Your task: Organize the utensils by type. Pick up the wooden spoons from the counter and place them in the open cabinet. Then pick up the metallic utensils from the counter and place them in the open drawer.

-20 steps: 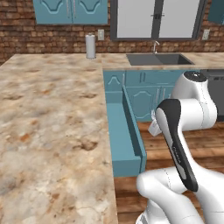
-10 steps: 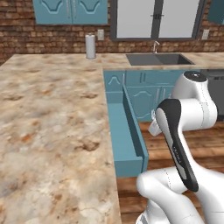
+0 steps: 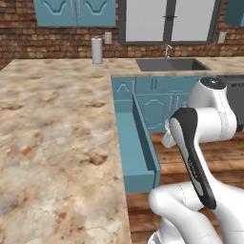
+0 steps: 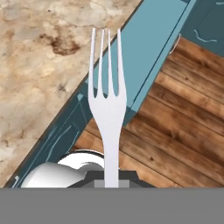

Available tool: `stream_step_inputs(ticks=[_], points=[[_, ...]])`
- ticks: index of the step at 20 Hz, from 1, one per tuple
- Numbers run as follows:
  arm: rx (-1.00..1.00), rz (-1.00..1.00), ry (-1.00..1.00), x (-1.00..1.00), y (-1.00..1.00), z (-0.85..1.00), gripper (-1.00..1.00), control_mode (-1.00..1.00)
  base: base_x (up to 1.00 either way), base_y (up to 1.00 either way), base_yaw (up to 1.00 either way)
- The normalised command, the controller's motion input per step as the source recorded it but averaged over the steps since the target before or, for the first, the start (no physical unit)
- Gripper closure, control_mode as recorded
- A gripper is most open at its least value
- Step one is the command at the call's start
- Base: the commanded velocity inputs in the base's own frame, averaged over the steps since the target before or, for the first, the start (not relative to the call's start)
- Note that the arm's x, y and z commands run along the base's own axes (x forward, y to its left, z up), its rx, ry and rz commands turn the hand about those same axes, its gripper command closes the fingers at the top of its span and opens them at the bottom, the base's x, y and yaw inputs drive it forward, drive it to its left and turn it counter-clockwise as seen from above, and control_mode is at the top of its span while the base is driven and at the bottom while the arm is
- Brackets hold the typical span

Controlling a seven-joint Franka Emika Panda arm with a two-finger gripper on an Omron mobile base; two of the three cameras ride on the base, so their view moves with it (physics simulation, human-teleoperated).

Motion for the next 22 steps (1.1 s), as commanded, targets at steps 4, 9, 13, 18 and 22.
stream_step_inputs(ticks=[4,9,13,18,22], points=[[0.00,-0.01,0.06,0.46,0.21,-0.38,1.00,-1.00,0.11,0.06,0.00],[0.00,0.00,0.15,0.83,0.21,-0.71,1.00,-1.00,0.00,0.00,0.00],[0.00,-0.04,0.12,0.93,0.15,-0.77,1.00,-1.00,0.00,0.00,0.00],[0.00,-0.03,0.09,0.93,0.08,-0.69,1.00,-1.00,0.00,0.00,0.00],[0.00,-0.01,0.02,0.91,0.00,-0.66,1.00,-1.00,0.00,0.00,0.00]])
